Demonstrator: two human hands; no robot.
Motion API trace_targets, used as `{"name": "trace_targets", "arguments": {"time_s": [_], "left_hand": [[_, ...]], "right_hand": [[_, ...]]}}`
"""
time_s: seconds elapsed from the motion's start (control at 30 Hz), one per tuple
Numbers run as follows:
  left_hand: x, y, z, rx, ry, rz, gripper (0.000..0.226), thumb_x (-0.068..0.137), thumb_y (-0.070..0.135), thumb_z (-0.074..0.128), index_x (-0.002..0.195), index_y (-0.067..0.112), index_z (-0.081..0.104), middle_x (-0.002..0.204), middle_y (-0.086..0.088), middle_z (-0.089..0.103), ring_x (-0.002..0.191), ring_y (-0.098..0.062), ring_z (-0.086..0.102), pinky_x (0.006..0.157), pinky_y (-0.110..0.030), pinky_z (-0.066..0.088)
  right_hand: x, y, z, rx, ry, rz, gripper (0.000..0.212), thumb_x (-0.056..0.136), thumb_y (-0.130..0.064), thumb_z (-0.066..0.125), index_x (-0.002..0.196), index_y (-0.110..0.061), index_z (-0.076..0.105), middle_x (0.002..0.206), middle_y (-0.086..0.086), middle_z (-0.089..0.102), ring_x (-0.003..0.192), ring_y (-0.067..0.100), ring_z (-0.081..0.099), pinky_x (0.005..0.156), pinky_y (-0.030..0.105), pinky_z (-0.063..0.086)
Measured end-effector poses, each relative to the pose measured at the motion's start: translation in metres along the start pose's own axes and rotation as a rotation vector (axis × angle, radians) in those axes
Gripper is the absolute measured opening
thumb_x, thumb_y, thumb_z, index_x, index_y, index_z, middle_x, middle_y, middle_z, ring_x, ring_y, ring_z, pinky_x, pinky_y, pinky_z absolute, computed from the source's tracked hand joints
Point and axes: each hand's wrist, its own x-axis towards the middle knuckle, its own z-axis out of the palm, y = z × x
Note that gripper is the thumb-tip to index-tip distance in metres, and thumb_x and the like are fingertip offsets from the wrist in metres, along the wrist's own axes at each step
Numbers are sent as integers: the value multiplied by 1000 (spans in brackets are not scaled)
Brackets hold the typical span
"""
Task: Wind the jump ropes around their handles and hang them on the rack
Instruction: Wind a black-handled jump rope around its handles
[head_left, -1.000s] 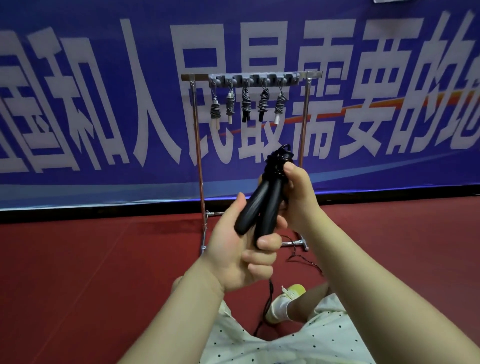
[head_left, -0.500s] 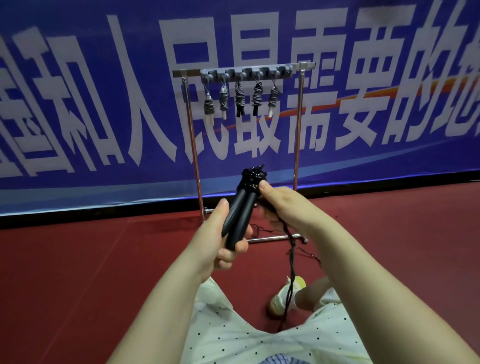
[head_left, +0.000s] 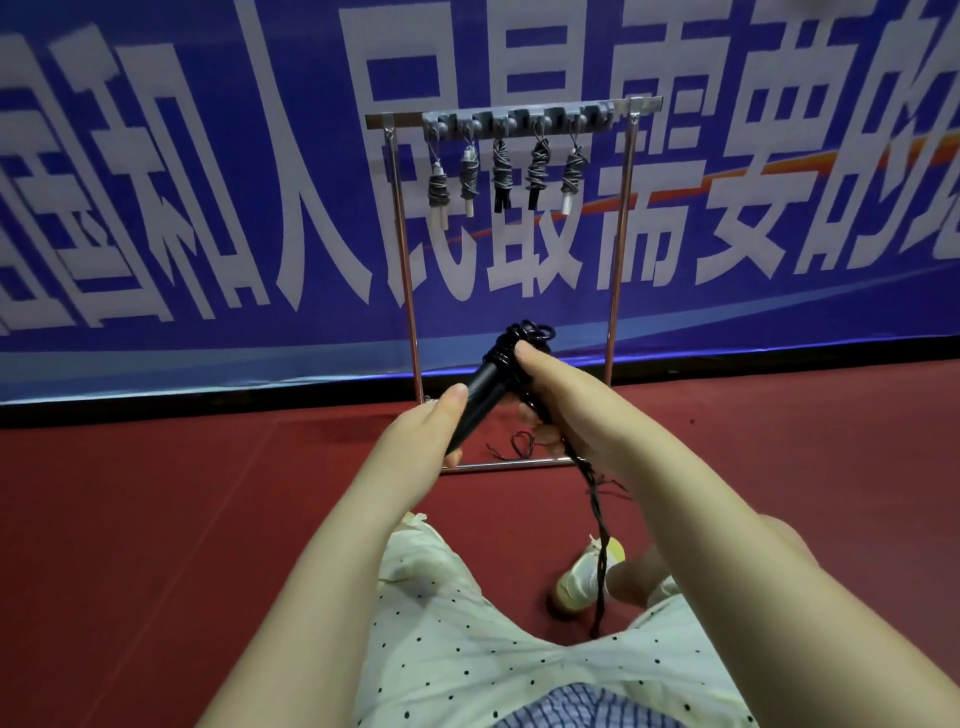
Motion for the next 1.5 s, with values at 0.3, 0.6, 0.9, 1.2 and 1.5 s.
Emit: {"name": "trace_targets", "arguments": {"time_s": [0.3, 0.6, 0.9, 1.2, 1.5], "left_hand": [[-11, 11, -1, 173, 173, 204, 19, 87, 50, 50, 92, 34, 60, 77, 9, 59, 74, -8, 55, 63, -26, 41], [-17, 17, -6, 207, 238, 299, 20, 77, 49, 55, 89, 33, 58, 81, 8, 57, 74, -5, 53, 60, -23, 35], [-20, 17, -6, 271, 240, 306, 28, 77, 43, 63, 103, 35, 55, 95, 12, 53, 86, -1, 50, 67, -19, 37], [-31, 37, -2, 149, 76, 223, 22, 76, 33, 72, 90, 31, 56, 79, 14, 63, 71, -5, 60, 61, -22, 44], [-43, 35, -1, -502, -700, 21, 43, 80, 43, 51, 90, 4, 67, 70, -8, 67, 54, -17, 62, 43, -22, 36]], "right_hand": [[-8, -6, 6, 176, 148, -72, 52, 87, -62, 47, 97, -15, 66, 89, 9, 70, 45, 12, 51, 42, 21, 31], [-14, -15, 13, 308, 30, -30, 57, 92, -59, 40, 111, -10, 61, 87, 7, 70, 65, 23, 63, 60, 32, 47], [-17, -9, 22, 476, 33, -66, 47, 96, -49, 36, 101, -7, 55, 67, 4, 54, 51, 14, 45, 47, 23, 35], [-24, -18, 18, 445, 181, -263, 28, 79, -37, 56, 75, -10, 53, 63, 3, 49, 46, 12, 40, 43, 21, 28], [-24, -18, 17, 305, 19, -441, 37, 51, -56, 65, 53, -18, 65, 55, 4, 52, 52, 21, 39, 54, 35, 16]]}}
